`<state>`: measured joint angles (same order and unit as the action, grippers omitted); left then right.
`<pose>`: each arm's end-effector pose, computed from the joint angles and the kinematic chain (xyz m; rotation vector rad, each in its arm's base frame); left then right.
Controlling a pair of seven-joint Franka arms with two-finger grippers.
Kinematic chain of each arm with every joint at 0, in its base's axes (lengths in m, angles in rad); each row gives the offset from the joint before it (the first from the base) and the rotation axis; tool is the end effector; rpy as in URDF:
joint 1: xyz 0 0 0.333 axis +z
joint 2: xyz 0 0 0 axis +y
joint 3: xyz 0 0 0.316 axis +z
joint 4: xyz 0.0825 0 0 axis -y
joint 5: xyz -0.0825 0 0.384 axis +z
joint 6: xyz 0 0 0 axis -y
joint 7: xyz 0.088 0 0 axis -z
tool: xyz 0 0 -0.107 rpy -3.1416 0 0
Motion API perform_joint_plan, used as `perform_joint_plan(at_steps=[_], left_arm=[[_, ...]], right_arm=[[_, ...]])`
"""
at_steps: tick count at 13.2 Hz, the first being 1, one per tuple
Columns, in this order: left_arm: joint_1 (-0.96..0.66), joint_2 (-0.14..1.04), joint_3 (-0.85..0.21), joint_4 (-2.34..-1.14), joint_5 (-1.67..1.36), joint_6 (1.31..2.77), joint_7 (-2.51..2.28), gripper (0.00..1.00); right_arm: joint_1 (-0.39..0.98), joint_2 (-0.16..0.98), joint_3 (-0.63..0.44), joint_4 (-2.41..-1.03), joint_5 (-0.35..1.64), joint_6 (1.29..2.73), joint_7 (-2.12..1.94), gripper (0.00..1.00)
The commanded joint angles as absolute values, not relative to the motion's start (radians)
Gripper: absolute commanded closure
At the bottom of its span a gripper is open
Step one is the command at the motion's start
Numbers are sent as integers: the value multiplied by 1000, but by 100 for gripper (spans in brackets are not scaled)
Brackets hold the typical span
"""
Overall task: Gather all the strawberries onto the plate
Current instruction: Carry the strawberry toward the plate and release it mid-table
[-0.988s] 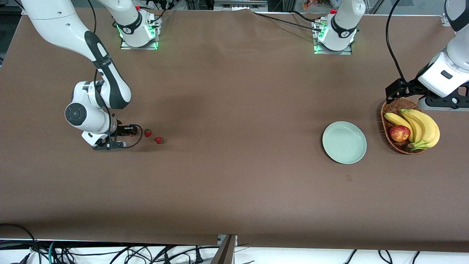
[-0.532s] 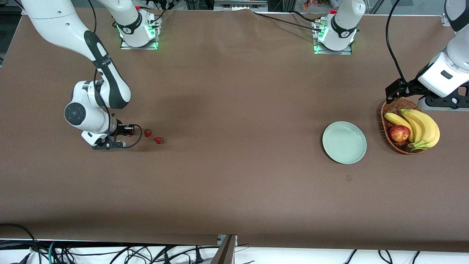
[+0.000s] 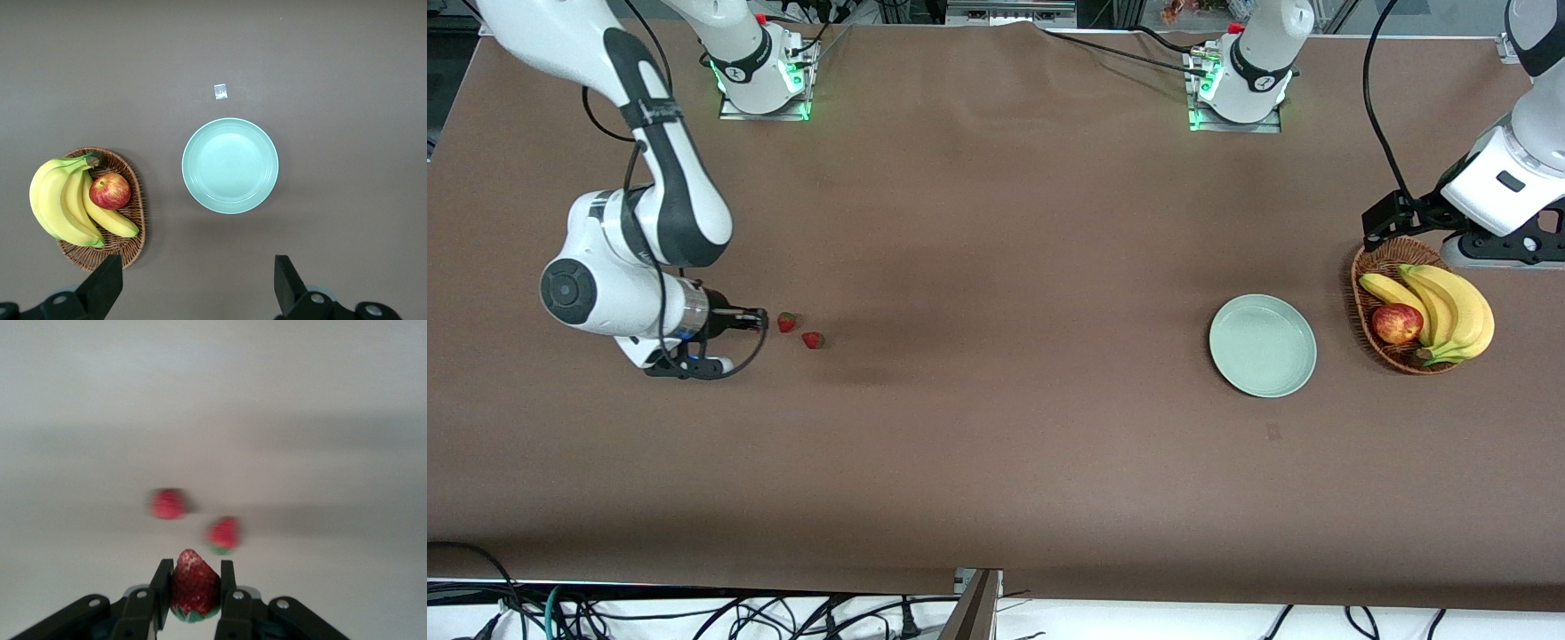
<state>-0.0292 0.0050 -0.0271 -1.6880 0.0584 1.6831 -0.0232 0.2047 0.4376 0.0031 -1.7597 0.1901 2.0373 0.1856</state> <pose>0.5617 -0.0260 0.5760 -3.0828 0.0616 0.0117 0.6226 0.1419 0.3071 -2.9966 0.1159 0.2838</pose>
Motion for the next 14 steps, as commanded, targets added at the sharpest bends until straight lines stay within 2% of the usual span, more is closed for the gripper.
perform_joint_plan(at_steps=[1,3,7,11,12,13,14], left_arm=[[-26,17,-31,-1658,51,1661,-25,0],[-26,18,-31,-1658,51,1661,-25,0],[-25,18,-29,-1658,51,1661,-25,0],[-25,18,-28,-1661,51,1661,-12,0],[-25,18,-28,-1661,51,1660,-11,0],[-25,18,-28,-1661,51,1660,-11,0],[-25,18,-28,-1663,49,1658,-11,0]], right_arm=[[364,514,-2,-1652,230,2028,448,78],[481,587,-2,-1568,308,2071,614,78],[699,777,-3,-1363,341,2300,970,77],[876,908,-17,-1325,315,2570,1201,71],[893,919,-21,-1325,290,2591,1227,60],[896,919,-37,-1327,269,2591,1244,39],[896,914,-37,-1328,265,2588,1249,23]])
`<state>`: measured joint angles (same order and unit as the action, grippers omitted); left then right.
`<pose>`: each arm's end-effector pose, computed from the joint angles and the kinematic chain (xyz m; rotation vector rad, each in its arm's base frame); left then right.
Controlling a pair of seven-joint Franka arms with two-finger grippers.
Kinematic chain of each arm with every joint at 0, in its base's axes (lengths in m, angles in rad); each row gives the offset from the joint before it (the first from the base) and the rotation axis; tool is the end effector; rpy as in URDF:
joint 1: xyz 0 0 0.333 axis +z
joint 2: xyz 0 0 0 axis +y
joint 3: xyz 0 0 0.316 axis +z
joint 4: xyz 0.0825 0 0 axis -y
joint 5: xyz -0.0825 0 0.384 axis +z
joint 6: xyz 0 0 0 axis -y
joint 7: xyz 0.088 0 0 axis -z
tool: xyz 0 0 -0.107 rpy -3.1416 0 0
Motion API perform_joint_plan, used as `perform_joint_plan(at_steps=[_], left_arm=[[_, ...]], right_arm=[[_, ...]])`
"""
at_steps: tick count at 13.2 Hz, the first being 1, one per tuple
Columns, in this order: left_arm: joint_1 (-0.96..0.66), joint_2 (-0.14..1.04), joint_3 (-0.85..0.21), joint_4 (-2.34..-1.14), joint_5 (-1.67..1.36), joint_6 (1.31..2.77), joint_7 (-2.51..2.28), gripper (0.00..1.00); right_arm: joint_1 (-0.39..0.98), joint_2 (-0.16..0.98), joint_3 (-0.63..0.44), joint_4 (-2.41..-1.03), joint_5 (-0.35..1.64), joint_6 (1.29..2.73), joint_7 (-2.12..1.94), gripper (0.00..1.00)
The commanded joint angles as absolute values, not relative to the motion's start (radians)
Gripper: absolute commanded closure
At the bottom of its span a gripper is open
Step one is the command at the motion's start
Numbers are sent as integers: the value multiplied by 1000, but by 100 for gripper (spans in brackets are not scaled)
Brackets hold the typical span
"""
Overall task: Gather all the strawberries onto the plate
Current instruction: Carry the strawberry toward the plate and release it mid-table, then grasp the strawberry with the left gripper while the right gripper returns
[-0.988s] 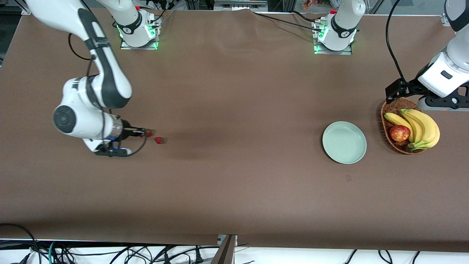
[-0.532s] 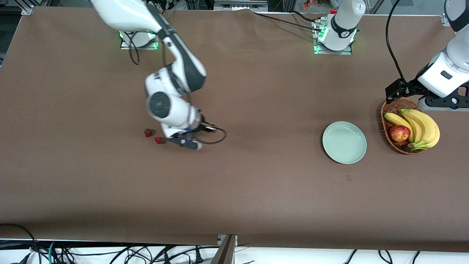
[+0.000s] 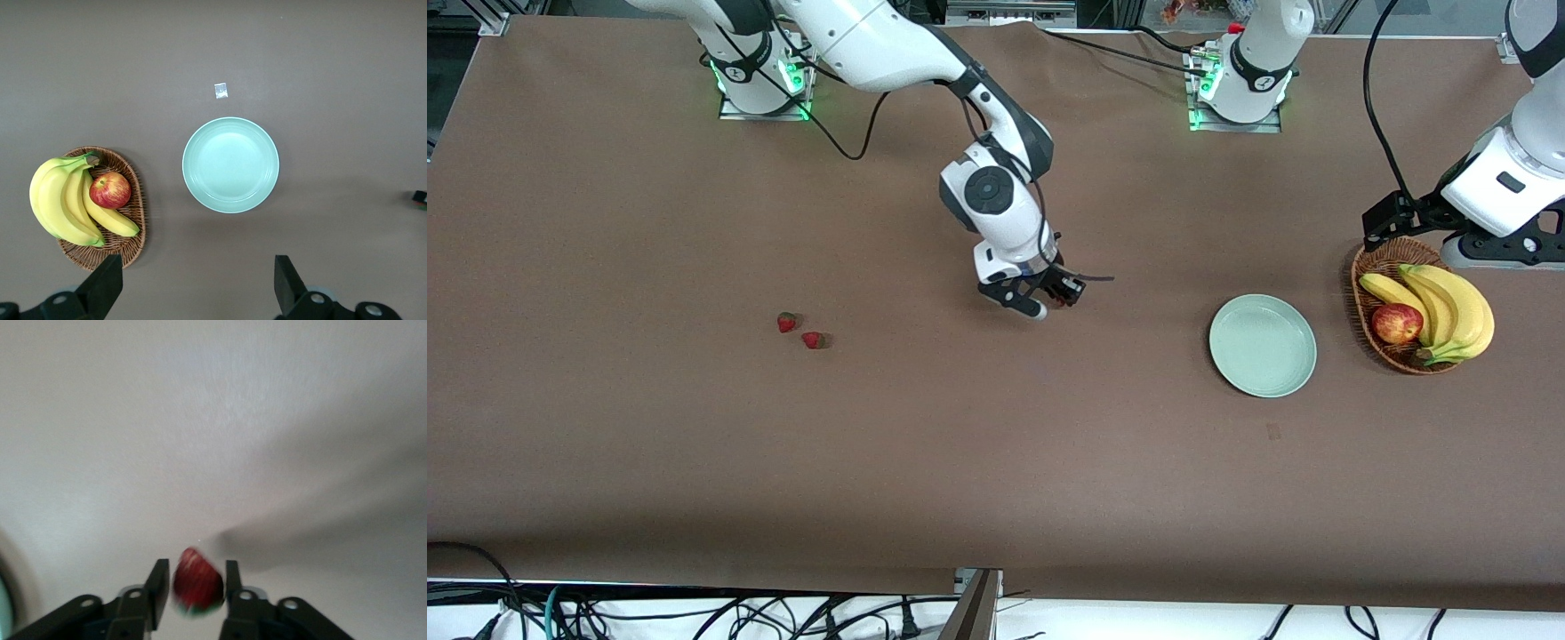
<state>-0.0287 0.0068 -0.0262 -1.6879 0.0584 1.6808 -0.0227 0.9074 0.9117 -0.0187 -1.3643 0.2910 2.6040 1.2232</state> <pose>0.5619 -0.0252 0.5748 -3.0826 0.0601 0.0179 0.4832 0.5912 0.2018 -2.6673 0.7534 -0.0116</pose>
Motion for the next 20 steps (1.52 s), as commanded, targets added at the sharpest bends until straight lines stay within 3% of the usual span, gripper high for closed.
perform_joint_plan(at_steps=[1,4,7,10,13,15,17,20], left_arm=[[-25,18,-28,-1663,51,1658,-11,0],[-25,20,-28,-1663,49,1658,-11,0],[-28,66,-31,-1657,40,1616,-14,0],[-43,106,-41,-1660,-14,1542,-14,0],[-51,150,-103,-1707,-89,1537,-87,0],[-52,190,-152,-1718,-98,1546,-272,0],[-52,206,-224,-1776,-107,1642,-377,0],[-51,184,-310,-1957,-106,1903,-410,0]], right_arm=[[896,911,-37,-1328,264,2586,1249,20],[890,878,-47,-1328,264,2538,1243,15],[868,795,-141,-1325,264,2349,1154,8],[780,733,-173,-1331,264,2168,897,8],[756,707,-291,-1362,265,2013,609,8],[756,674,-377,-1454,267,2011,403,8],[756,657,-461,-1526,270,2019,211,8],[749,655,-547,-1615,278,2075,16,8]])
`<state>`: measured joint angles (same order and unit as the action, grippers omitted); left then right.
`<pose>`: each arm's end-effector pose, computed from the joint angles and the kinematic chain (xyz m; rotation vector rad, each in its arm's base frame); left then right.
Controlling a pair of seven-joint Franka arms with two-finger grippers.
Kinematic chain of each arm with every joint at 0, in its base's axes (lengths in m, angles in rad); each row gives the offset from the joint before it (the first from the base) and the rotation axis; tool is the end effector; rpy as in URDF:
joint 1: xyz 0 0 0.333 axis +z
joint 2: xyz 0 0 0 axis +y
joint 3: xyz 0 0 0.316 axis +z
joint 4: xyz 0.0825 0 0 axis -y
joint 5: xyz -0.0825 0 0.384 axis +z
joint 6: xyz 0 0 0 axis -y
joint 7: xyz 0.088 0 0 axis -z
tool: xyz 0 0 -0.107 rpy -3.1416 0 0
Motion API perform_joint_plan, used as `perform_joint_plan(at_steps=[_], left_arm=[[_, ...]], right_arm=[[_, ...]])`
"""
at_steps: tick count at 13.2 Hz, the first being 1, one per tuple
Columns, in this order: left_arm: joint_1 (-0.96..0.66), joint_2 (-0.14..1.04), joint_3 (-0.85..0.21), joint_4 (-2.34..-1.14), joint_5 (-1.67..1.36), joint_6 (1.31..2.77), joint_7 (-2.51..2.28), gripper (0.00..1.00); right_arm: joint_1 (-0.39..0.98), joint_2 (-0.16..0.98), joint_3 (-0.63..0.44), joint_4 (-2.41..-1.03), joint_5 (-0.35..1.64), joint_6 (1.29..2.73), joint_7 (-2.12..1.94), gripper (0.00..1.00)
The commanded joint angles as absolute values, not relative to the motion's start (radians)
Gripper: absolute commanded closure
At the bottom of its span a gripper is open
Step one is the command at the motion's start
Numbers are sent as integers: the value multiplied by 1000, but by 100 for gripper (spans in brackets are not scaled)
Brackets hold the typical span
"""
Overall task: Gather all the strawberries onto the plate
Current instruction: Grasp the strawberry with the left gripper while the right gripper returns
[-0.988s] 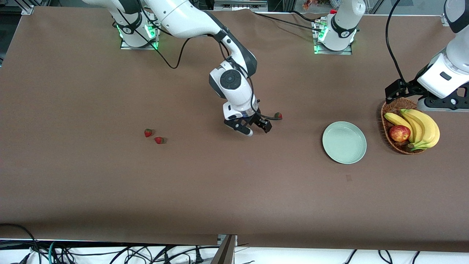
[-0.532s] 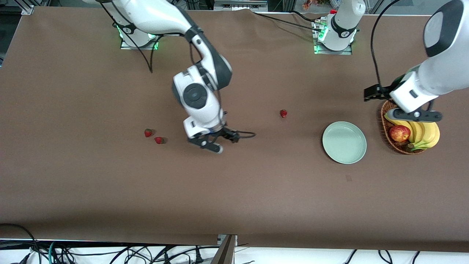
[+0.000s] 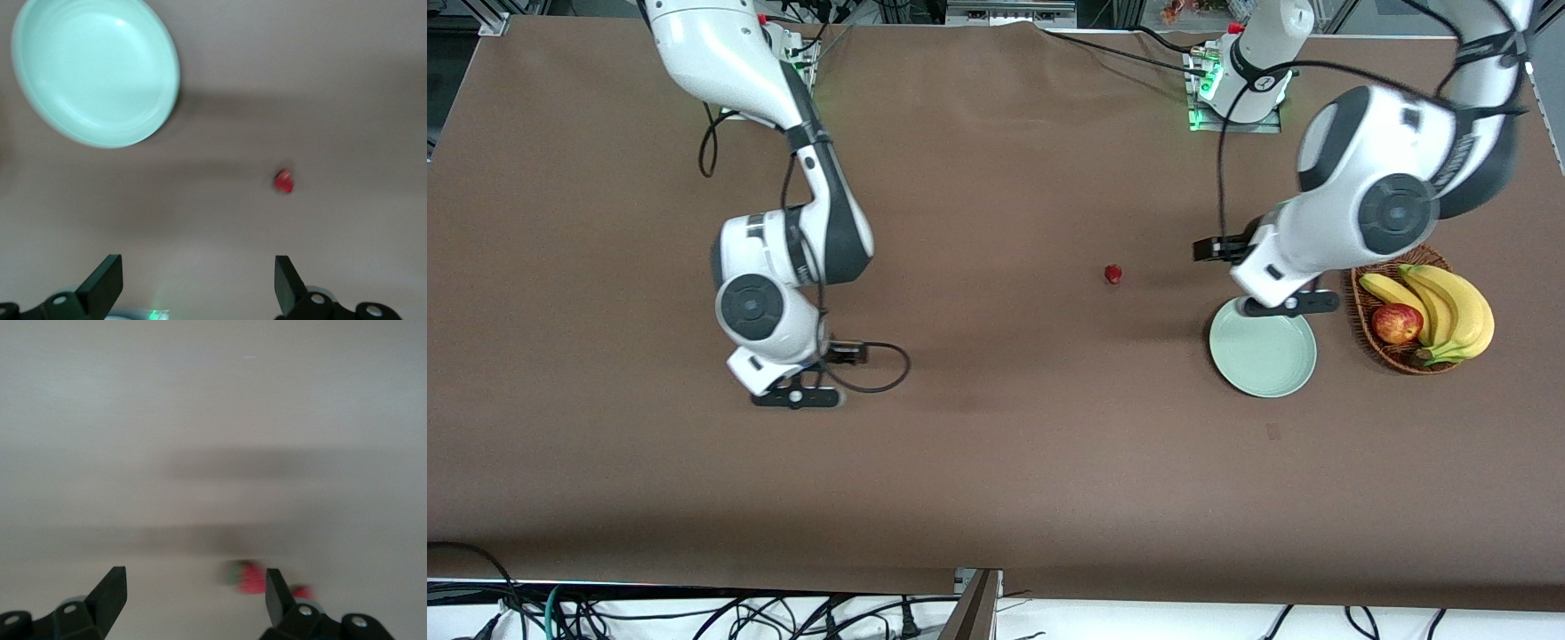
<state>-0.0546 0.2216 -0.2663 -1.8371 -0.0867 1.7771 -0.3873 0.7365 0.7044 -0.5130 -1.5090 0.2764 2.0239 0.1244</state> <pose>0.5525 -0.1840 0.3938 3.0656 0.1444 -0.4732 0.6593 0.2256 0.2805 3.0366 0.0803 -0.1170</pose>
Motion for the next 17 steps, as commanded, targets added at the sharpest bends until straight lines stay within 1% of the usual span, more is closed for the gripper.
perform_joint_plan(at_steps=[1,2,4,5,6,7,10,12,17], left_arm=[[-51,186,-336,-2000,-97,1974,-423,0],[-52,186,-363,-2052,-95,2058,-445,0],[-54,196,-380,-2167,-95,2288,-448,0],[-58,240,-380,-2186,-95,2362,-448,0],[-51,306,-380,-2175,-95,2388,-445,0],[-42,342,-382,-2169,-94,2405,-437,0],[-63,394,-380,-2178,-95,2451,-453,0],[-61,451,-382,-2168,-104,2462,-451,0],[-90,459,-420,-2168,-132,2467,-629,0]], right_arm=[[733,655,-552,-1650,284,2112,-27,8],[706,652,-552,-1679,314,2137,-61,8],[664,653,-552,-1706,449,2135,-170,8],[661,653,-552,-1707,497,2125,-198,8],[663,652,-551,-1706,509,2120,-192,8],[664,647,-546,-1706,515,2118,-181,8],[676,641,-494,-1706,528,2121,-76,8],[683,640,-480,-1729,528,2140,-61,9],[698,637,-451,-1844,528,2273,-71,13]])
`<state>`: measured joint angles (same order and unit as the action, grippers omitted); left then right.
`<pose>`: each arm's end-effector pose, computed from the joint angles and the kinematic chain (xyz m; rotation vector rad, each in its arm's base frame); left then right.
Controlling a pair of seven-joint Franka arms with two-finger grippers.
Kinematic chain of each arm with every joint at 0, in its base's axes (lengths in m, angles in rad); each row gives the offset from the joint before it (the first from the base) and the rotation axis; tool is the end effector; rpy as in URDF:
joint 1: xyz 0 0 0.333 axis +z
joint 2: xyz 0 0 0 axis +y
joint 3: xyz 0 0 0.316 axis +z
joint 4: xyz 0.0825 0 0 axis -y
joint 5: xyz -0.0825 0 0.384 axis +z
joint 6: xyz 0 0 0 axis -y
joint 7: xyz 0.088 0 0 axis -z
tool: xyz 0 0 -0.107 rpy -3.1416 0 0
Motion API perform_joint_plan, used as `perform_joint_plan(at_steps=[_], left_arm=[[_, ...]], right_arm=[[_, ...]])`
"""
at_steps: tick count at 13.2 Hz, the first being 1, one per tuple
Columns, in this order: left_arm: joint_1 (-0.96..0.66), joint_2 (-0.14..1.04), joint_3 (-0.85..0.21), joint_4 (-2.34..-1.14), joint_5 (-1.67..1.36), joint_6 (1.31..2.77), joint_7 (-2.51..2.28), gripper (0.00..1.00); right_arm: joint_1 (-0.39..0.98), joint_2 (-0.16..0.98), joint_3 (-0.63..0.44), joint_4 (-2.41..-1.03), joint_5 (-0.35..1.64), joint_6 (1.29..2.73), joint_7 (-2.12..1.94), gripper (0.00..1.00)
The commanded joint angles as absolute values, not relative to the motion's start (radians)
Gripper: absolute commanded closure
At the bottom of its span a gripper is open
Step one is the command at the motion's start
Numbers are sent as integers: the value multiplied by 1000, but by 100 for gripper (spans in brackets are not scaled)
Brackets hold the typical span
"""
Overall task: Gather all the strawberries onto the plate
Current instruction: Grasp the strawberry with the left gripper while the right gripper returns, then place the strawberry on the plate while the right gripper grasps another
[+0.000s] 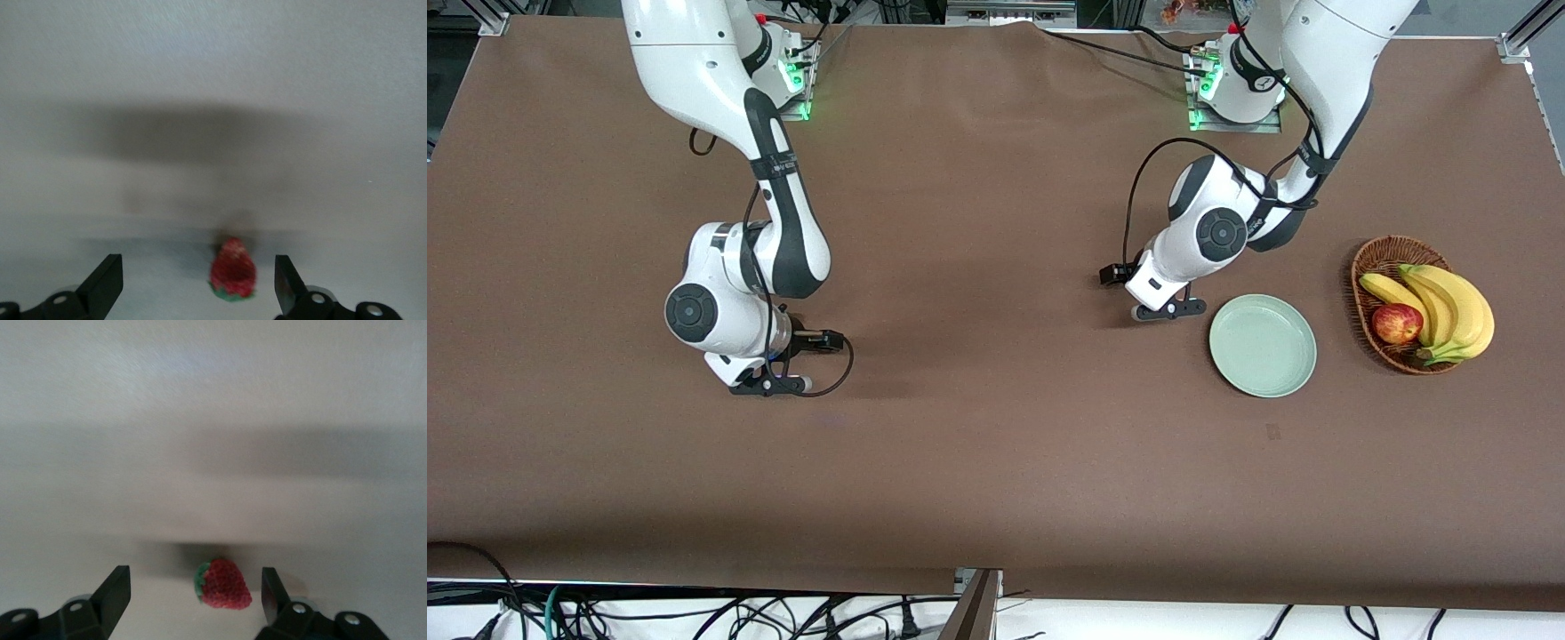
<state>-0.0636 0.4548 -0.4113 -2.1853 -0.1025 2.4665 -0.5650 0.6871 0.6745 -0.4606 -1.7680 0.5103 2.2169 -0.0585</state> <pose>0.4811 -0.2540 0.1834 2.9700 0.2984 -0.3631 0.6195 0.1807 0.2009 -3.0497 -0.0233 0.1988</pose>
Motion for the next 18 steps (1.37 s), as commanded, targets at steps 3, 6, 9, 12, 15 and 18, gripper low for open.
perform_joint_plan(at_steps=[3,6,9,12,15,18], left_arm=[[-103,477,-419,-2168,-118,2499,-647,4],[-114,494,-417,-2169,-115,2530,-646,20],[-115,497,-417,-2169,-115,2530,-638,41],[-124,483,-422,-2169,-114,2501,-632,87],[-124,439,-420,-2163,-114,2433,-624,92],[-95,373,-410,-2051,-106,2153,-598,91]], right_arm=[[700,638,-416,-1910,528,2357,-60,28],[699,629,-416,-1913,528,2347,-60,55],[699,620,-416,-1908,528,2339,-61,82],[698,607,-420,-1879,529,2294,-58,88],[701,597,-416,-1824,532,2263,23,88],[762,597,-413,-1758,532,2226,196,88]])
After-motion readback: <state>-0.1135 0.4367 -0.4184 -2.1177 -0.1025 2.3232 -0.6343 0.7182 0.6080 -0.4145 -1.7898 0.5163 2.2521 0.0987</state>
